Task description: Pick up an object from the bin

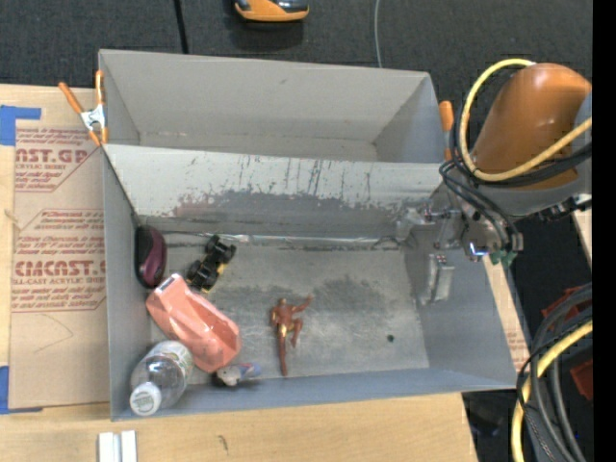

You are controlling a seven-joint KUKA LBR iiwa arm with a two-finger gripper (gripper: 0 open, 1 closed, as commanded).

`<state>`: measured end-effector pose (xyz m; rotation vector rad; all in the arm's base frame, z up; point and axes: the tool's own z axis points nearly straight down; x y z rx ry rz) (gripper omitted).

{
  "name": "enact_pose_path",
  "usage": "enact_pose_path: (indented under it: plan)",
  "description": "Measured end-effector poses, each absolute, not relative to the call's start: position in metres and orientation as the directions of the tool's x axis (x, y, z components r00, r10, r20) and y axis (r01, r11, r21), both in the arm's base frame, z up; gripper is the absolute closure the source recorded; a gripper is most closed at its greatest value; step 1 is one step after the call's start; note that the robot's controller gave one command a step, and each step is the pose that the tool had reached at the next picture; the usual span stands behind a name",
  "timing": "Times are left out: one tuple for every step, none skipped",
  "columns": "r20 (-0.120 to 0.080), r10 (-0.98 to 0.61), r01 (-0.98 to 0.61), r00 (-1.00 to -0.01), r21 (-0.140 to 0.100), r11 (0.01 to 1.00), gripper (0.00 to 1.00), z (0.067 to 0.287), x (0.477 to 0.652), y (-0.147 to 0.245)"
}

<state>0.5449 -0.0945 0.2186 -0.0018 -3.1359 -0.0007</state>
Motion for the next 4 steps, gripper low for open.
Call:
enact_pose_path:
  plan:
    - [-0.002, 0.0, 0.0, -1.0, -0.001, 1.0, 0.0, 0.223, 0.546, -0.094]
    - [-0.009, 0.0, 0.0, -1.0, -0.002, 1.0, 0.0, 0.179, 0.552, -0.05]
    - [0.005, 0.014, 0.014, -1.0, 0.004, 1.0, 0.0, 0.147, 0.541, -0.016]
    - [-0.004, -0.125, -0.125, -0.992, -0.001, 0.992, 0.0, 0.136, 0.565, 0.001]
